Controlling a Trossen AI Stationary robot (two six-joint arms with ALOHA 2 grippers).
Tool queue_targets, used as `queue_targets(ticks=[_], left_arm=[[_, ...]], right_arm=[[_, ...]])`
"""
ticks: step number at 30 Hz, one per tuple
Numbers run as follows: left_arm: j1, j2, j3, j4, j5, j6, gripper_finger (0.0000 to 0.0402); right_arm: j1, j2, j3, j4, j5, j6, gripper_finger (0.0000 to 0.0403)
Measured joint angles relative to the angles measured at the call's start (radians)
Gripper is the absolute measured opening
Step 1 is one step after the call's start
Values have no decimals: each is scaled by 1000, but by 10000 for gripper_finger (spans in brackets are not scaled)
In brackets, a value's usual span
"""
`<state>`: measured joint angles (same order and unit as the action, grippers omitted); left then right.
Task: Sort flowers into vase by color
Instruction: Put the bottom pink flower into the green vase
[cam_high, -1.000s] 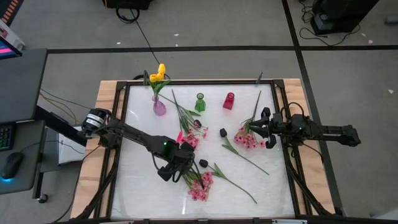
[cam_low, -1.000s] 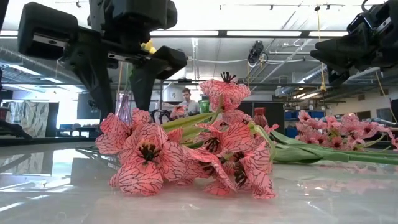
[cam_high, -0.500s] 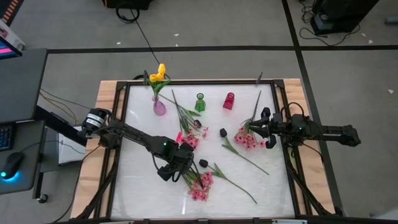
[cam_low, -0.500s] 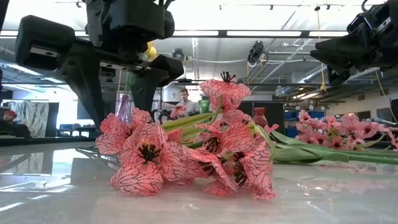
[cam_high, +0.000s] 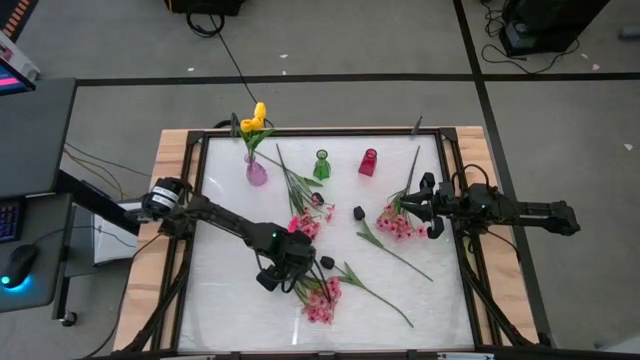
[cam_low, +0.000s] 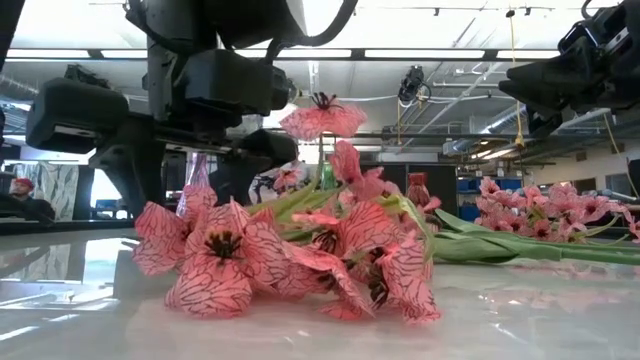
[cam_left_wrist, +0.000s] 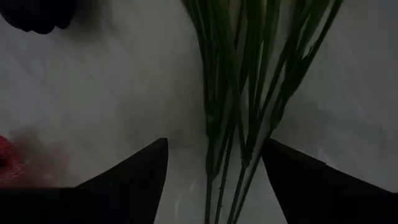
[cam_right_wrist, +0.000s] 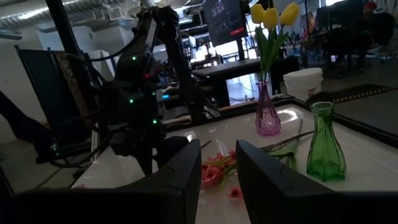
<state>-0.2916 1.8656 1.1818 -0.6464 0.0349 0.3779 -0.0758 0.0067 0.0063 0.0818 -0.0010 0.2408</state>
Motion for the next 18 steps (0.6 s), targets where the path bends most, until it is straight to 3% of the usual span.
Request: queue_targets(ticks=[6, 18], left_arm=[[0, 0, 1, -5, 0, 0, 238], [0, 0, 1, -36, -5, 0, 69]], right_arm=[[0, 0, 0, -1, 0, 0, 110], [0, 0, 0, -1, 0, 0, 110]])
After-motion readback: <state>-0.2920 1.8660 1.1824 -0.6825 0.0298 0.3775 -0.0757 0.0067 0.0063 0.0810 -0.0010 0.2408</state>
